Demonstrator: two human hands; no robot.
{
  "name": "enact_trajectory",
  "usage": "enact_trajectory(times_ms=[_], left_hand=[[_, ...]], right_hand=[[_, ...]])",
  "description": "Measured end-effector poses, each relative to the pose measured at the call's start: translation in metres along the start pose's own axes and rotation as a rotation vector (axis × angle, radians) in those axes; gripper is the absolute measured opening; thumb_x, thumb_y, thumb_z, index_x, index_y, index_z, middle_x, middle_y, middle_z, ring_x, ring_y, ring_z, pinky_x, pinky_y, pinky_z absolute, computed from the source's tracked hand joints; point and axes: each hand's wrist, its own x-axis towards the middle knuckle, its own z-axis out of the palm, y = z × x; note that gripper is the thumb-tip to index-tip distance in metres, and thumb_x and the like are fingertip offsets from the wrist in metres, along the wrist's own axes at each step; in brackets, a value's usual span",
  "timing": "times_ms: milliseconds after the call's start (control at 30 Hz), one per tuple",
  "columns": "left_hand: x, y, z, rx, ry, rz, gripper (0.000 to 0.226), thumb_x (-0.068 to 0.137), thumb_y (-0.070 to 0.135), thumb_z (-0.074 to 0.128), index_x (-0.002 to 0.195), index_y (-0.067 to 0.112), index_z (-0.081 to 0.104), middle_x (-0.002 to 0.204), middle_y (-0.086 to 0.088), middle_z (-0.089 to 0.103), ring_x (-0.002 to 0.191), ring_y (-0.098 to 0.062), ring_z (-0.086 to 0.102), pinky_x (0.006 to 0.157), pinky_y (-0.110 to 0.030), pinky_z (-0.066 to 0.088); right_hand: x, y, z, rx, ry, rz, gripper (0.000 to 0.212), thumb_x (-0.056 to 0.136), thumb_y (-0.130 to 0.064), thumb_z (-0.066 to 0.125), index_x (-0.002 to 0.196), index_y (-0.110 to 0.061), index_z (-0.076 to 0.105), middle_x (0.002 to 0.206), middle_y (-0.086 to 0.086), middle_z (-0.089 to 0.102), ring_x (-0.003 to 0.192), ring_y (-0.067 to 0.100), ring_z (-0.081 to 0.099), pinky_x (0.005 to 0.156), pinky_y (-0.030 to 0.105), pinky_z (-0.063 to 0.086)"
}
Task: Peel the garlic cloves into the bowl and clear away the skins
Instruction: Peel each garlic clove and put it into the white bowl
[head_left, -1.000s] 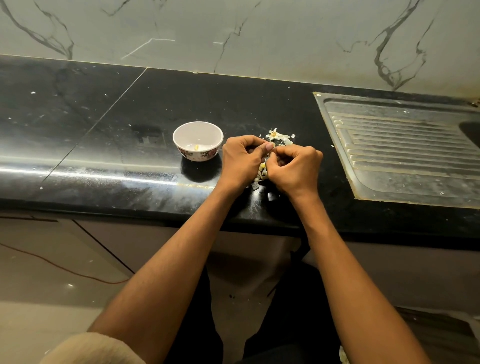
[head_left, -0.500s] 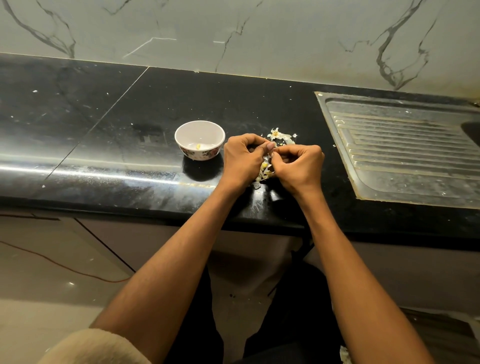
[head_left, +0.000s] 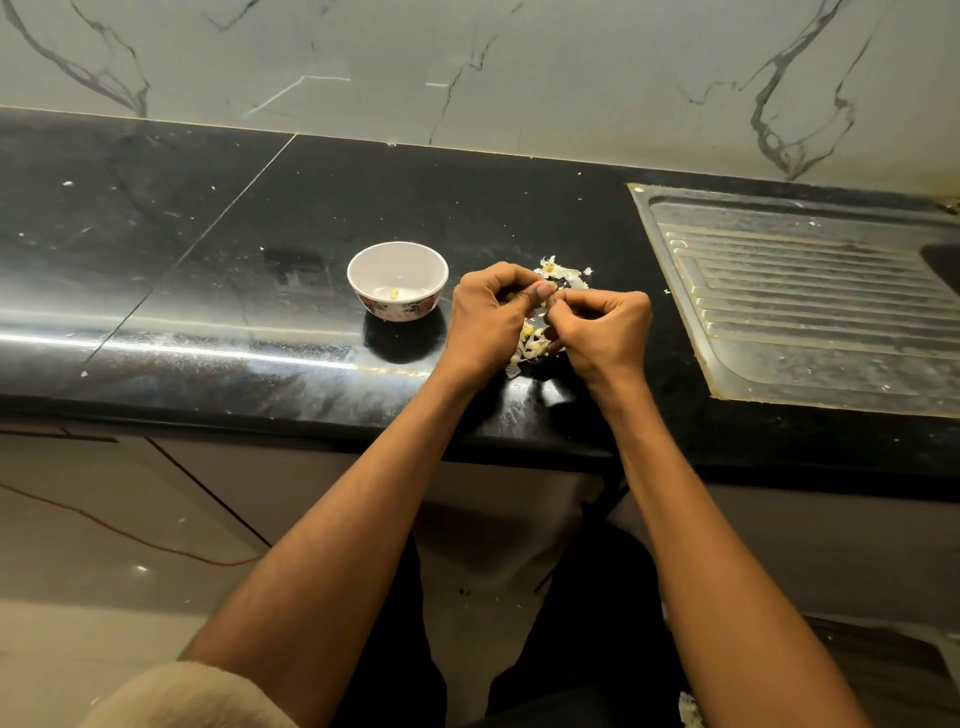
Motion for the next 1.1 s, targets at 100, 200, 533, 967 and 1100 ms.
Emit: enact_trajectory(times_ms=[100,200,533,967,1100], left_hand=[[0.001,-0.0004,-0.0003,-0.067,-0.024,0.006,0.005,0.091,0.005,0.074,0.094,0.001,0.075,0.09,-0.016,0.074,0.084,-0.017,0.07,0.083,-0.038,0.06],[0.0021,-0.0002,-0.0006,-0.1,-0.027,0.021,0.007,0.092,0.003,0.072,0.095,-0.004,0.074,0.095,-0.022,0.072,0.086,-0.019,0.069,0.083,-0.035,0.058],[0.0013,0.0038,-0.002,-0.146,-0.073,-0.043,0.01,0.096,0.002,0.067,0.099,-0.004,0.073,0.084,-0.01,0.072,0.07,-0.009,0.062,0.068,-0.027,0.052],[0.0027,0.0027,-0.0011,-0.133,-0.004,-0.136,0.011,0.095,0.011,0.072,0.094,0.001,0.076,0.079,-0.011,0.075,0.065,-0.01,0.064,0.06,-0.023,0.052],[0.0039,0.0044,-0.0025,-0.169,-0.024,-0.183,0.01,0.096,0.01,0.071,0.09,0.003,0.075,0.068,-0.005,0.072,0.057,-0.01,0.064,0.056,-0.021,0.051]], right_hand=[[0.0005,-0.0044,-0.002,0.115,-0.013,0.081,0.026,0.085,0.0,0.076,0.067,-0.018,0.077,0.061,0.014,0.071,0.047,0.026,0.065,0.048,0.04,0.058],[0.0007,-0.006,-0.0024,0.226,-0.033,0.147,0.023,0.087,0.005,0.074,0.069,-0.008,0.076,0.058,0.011,0.067,0.045,0.016,0.061,0.042,0.026,0.05],[0.0017,-0.0062,-0.003,0.277,-0.027,0.168,0.02,0.088,0.005,0.073,0.071,-0.005,0.076,0.058,0.006,0.068,0.046,0.016,0.06,0.042,0.025,0.05],[0.0028,0.0016,0.0026,0.037,-0.058,-0.004,0.017,0.081,-0.011,0.088,0.082,-0.007,0.071,0.073,-0.002,0.069,0.061,-0.002,0.06,0.06,0.016,0.051],[0.0033,0.0034,0.0035,-0.01,-0.082,-0.028,0.015,0.086,-0.013,0.084,0.085,-0.004,0.072,0.073,-0.002,0.067,0.06,-0.004,0.056,0.059,0.015,0.047]])
